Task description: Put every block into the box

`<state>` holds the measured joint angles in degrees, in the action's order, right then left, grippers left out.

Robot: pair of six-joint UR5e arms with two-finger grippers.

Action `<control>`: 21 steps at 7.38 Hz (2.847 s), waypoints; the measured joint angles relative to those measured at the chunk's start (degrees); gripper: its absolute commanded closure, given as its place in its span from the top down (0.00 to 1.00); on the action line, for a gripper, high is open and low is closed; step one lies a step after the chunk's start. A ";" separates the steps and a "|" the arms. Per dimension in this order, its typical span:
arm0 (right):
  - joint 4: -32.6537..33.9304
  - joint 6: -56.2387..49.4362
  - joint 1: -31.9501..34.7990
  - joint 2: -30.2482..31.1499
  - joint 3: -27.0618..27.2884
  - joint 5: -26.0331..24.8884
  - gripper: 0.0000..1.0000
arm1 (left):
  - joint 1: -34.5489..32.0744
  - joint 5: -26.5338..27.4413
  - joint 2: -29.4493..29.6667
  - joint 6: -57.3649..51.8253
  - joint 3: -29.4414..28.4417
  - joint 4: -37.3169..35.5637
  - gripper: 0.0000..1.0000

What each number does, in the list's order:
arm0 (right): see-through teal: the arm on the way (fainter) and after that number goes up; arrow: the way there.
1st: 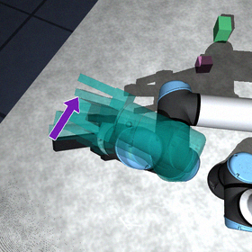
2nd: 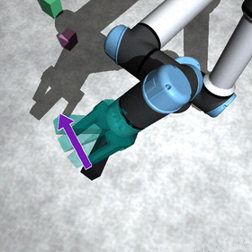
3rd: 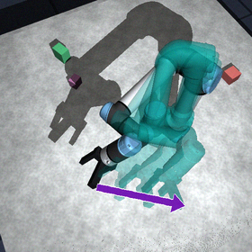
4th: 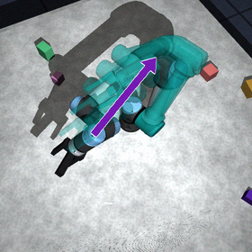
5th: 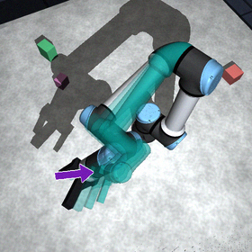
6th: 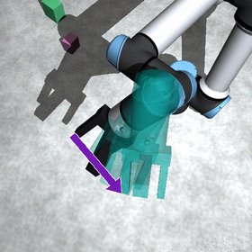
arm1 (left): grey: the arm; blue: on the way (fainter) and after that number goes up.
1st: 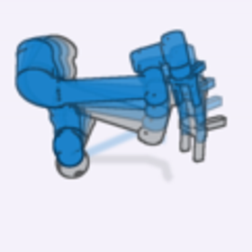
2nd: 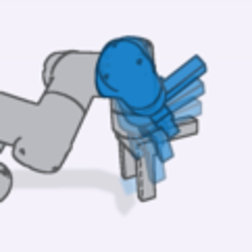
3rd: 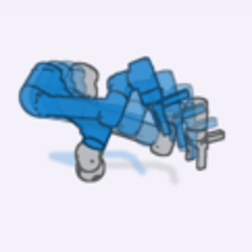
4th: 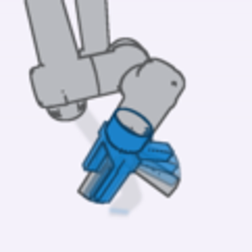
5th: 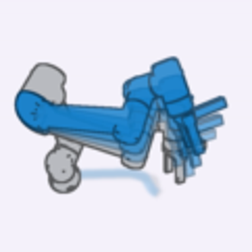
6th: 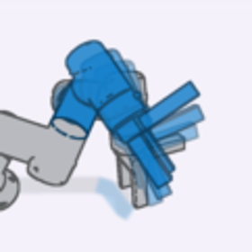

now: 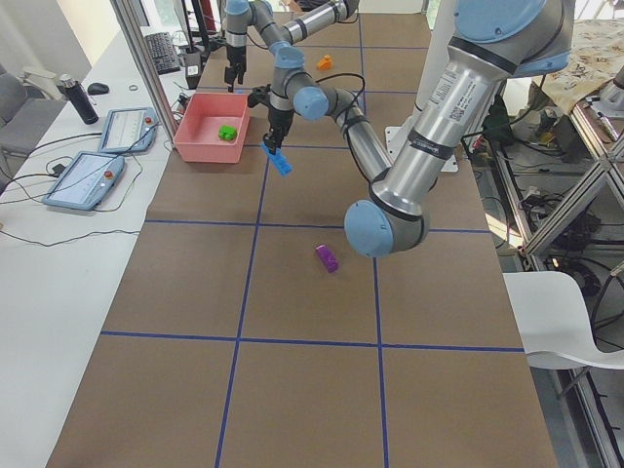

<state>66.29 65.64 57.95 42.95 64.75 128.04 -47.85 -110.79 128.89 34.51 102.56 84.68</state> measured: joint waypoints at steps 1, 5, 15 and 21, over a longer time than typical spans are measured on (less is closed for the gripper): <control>0.04 -3.80 2.40 5.39 3.83 3.35 1.00 | -0.46 0.01 5.92 4.72 -8.00 5.01 0.00; 0.19 -19.52 9.90 27.59 17.31 9.87 1.00 | -2.36 4.87 24.74 19.85 -41.82 30.98 0.76; 0.07 -40.00 -4.25 53.82 31.37 5.73 0.07 | -2.65 9.36 28.42 20.67 -51.31 39.22 1.00; 5.54 -40.06 1.51 49.91 33.43 9.52 0.00 | -3.58 0.33 13.29 11.25 -33.82 30.41 0.99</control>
<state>71.83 25.58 59.46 92.86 98.18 137.56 -51.44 -110.46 142.18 45.76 68.75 115.09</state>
